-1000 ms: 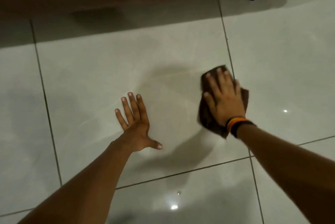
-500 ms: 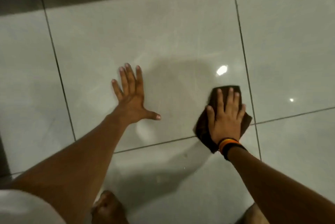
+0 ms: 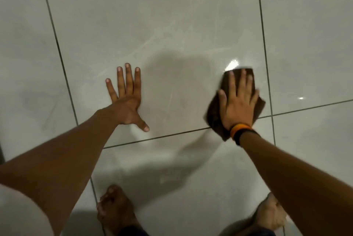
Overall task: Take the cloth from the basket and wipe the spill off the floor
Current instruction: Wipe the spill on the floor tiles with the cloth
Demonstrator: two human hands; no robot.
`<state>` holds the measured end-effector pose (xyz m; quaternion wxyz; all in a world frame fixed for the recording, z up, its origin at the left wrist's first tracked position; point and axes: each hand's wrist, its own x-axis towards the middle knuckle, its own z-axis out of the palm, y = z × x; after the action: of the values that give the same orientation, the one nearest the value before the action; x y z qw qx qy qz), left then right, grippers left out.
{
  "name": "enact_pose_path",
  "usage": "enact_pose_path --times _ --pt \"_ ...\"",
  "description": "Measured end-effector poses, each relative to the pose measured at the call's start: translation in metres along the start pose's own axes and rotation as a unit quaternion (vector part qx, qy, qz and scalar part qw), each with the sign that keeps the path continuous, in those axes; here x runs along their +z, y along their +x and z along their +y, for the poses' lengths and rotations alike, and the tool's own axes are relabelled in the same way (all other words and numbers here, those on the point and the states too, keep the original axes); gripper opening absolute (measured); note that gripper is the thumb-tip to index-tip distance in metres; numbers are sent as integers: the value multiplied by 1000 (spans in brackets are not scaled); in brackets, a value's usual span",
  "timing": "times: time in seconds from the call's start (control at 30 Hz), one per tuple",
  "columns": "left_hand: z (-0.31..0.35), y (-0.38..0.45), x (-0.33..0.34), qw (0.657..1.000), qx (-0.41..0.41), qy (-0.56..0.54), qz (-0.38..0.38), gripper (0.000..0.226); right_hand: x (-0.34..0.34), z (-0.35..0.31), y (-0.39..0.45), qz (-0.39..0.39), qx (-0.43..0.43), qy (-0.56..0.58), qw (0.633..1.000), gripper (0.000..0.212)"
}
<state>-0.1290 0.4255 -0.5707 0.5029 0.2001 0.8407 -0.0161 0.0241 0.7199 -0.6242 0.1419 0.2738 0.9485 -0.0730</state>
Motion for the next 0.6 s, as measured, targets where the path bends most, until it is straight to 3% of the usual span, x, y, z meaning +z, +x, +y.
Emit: enact_pose_path --times 0.07,0.1,0.2,0.33,0.47,0.53,0.6 --pt "0 -1 -1 1000 1 -2 1 191 12 3 -76 -32 51 -14 998 69" --pt "-2 0 -1 1000 2 -5 2 191 21 -7 -119 -61 25 -26 998 71" --pt "-6 2 2 1000 16 -12 7 191 52 -64 -194 -119 -185 -26 975 73" --pt "-11 7 6 999 21 -12 22 191 43 -129 -78 -62 -336 14 940 62" --pt "-13 10 9 999 26 -10 29 188 -13 -119 99 3 -250 -31 968 61" --pt "-14 10 10 999 22 -14 31 188 -29 -87 126 4 -154 -21 988 61" --pt "-12 11 11 999 15 -13 27 189 -32 -56 100 -4 -45 0 999 63"
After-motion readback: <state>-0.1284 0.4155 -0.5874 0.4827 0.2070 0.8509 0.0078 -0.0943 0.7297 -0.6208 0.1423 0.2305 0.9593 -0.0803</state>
